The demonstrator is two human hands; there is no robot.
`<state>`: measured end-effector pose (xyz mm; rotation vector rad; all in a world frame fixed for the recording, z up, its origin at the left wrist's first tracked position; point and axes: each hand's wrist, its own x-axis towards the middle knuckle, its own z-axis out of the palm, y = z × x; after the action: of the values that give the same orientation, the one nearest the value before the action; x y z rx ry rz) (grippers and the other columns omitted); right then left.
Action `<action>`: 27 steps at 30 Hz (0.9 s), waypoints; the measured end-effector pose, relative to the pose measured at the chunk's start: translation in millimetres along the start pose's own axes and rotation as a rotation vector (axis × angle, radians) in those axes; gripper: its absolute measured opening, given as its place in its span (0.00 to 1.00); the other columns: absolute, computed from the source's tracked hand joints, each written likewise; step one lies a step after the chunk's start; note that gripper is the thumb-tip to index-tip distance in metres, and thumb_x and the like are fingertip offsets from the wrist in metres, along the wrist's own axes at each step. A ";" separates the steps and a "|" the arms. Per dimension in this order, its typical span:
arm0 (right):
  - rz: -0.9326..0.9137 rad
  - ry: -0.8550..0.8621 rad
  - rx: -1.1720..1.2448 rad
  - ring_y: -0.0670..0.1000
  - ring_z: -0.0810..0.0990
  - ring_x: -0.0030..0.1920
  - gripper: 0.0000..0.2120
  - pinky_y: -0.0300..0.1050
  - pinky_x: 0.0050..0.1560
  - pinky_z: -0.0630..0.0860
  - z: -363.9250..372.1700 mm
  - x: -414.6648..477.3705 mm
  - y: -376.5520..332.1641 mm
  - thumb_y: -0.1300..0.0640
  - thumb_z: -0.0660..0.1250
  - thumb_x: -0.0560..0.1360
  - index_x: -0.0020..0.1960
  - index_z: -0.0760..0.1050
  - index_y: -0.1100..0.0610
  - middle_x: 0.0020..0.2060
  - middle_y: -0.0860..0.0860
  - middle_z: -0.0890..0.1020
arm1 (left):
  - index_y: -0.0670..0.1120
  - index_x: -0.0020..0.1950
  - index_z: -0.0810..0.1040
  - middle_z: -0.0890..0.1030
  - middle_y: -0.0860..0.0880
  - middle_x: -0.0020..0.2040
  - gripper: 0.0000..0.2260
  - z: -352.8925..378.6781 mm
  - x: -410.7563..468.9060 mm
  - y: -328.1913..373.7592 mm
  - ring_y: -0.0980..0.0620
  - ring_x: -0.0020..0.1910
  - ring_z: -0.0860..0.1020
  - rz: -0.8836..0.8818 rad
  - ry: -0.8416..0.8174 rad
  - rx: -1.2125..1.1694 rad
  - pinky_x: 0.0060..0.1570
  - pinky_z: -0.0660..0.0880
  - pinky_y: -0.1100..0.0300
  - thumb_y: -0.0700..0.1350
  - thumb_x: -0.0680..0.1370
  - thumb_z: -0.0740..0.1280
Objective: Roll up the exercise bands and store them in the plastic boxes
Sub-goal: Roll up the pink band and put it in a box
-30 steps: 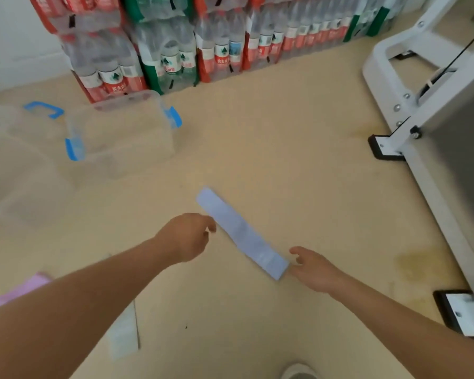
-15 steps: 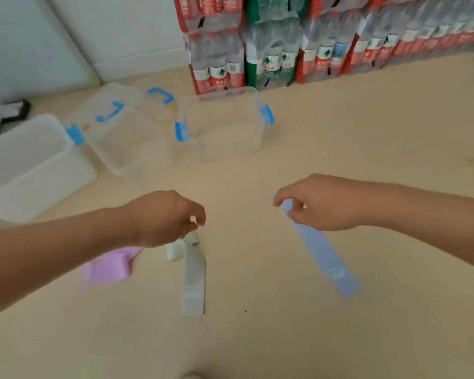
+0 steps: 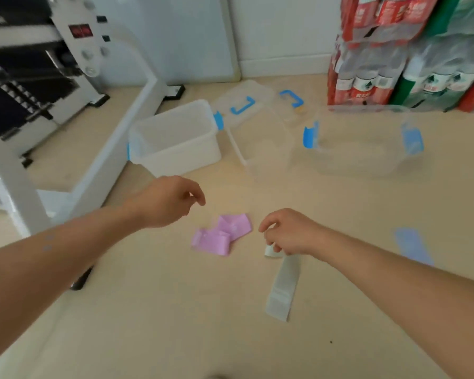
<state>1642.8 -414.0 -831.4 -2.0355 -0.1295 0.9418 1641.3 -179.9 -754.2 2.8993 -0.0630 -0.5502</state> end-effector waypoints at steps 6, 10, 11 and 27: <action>0.083 0.063 0.428 0.47 0.72 0.36 0.16 0.41 0.37 0.70 74.4 11.5 27.0 0.65 0.58 0.75 0.59 0.74 0.52 0.42 0.50 0.76 | 0.54 0.63 0.74 0.77 0.52 0.60 0.21 83.2 -1.0 -21.3 0.50 0.60 0.74 0.115 -0.192 0.246 0.57 0.70 0.59 0.36 0.75 0.57; 0.105 0.128 0.359 0.48 0.75 0.52 0.22 0.40 0.49 0.70 93.1 19.1 50.7 0.63 0.58 0.76 0.68 0.69 0.49 0.56 0.48 0.70 | 0.55 0.67 0.71 0.74 0.46 0.64 0.23 136.7 16.1 -34.1 0.46 0.62 0.74 0.034 -0.238 0.179 0.54 0.69 0.61 0.36 0.76 0.56; 0.113 0.138 0.344 0.49 0.75 0.54 0.23 0.40 0.51 0.70 96.1 18.7 54.8 0.63 0.58 0.76 0.69 0.68 0.49 0.57 0.48 0.70 | 0.55 0.68 0.71 0.75 0.46 0.64 0.23 148.7 18.6 -37.4 0.46 0.61 0.73 0.018 -0.245 0.150 0.53 0.69 0.61 0.36 0.76 0.56; 0.280 0.245 0.807 0.50 0.79 0.41 0.13 0.43 0.40 0.75 98.2 23.7 46.8 0.68 0.60 0.75 0.53 0.77 0.56 0.43 0.54 0.82 | 0.51 0.64 0.71 0.72 0.44 0.59 0.21 207.6 71.9 -81.6 0.43 0.55 0.76 -0.283 -0.048 -0.123 0.52 0.71 0.56 0.48 0.72 0.70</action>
<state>1583.3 -367.7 -913.3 -1.4018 0.5928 0.7306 1632.5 -142.2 -985.4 2.7900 0.3659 -0.6442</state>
